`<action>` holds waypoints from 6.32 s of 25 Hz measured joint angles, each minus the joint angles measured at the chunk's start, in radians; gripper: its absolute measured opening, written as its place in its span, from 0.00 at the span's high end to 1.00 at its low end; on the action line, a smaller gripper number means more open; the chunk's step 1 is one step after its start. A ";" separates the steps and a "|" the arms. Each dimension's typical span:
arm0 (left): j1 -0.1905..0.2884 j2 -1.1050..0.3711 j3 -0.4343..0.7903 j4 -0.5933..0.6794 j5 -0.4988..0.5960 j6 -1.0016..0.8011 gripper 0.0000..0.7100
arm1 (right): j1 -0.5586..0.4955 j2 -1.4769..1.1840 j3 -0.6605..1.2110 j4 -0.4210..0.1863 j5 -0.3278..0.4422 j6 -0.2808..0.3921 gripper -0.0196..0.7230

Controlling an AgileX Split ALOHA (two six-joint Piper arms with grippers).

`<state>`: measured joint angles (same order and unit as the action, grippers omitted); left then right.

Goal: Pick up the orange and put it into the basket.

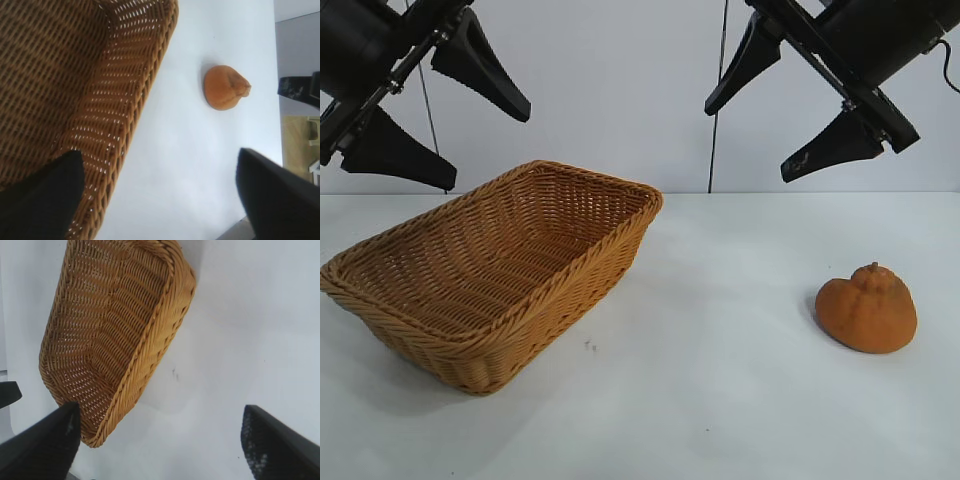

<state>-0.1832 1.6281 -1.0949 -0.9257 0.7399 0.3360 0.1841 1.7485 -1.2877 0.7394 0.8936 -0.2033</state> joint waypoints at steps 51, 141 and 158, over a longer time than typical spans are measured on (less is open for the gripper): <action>0.048 -0.219 0.154 0.680 0.077 -1.068 0.17 | 0.000 0.000 0.000 0.000 -0.018 0.000 0.17; 0.018 0.423 -0.372 0.559 0.241 -0.461 0.88 | 0.000 0.000 0.000 -0.001 -0.011 0.000 0.17; 0.013 0.496 -0.386 0.540 0.249 -0.443 0.16 | 0.000 0.000 0.000 -0.001 -0.011 0.000 0.17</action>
<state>-0.1704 2.1245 -1.4805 -0.3858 0.9893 -0.1065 0.1841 1.7485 -1.2877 0.7386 0.8829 -0.2033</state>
